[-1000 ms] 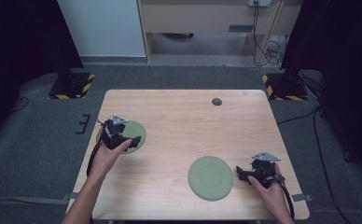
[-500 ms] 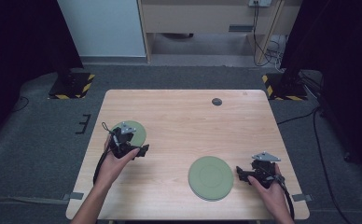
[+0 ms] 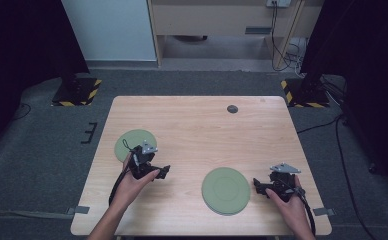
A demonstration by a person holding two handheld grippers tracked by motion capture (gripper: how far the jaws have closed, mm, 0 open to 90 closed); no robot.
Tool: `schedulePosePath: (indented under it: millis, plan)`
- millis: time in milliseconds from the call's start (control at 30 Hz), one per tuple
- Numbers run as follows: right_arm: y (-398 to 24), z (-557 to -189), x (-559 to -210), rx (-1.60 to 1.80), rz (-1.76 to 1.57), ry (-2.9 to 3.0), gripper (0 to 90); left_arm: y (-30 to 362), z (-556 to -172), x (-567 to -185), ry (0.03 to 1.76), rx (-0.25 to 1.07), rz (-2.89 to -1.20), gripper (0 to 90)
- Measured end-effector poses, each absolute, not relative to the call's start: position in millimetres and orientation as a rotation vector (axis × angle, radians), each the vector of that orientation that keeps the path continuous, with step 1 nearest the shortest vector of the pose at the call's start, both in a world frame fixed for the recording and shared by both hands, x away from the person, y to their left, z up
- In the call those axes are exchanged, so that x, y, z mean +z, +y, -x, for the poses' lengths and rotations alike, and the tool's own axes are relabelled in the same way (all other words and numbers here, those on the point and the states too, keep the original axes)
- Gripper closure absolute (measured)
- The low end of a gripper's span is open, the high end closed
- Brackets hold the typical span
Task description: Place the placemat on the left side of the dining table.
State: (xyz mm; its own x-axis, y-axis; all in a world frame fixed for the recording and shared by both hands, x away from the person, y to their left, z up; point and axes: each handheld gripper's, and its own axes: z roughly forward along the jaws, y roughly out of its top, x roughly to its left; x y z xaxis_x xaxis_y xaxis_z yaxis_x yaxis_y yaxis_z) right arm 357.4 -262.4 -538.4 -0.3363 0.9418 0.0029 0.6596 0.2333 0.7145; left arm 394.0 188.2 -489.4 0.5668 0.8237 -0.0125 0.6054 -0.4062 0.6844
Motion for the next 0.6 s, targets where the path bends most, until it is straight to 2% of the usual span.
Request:
schedulePosePath:
  millis: [600]
  plan:
    - [-262,-357,-538,0.877,-1.471,2.079,4.5,170,-372,-507,1.074,0.376,-2.215,3.9]
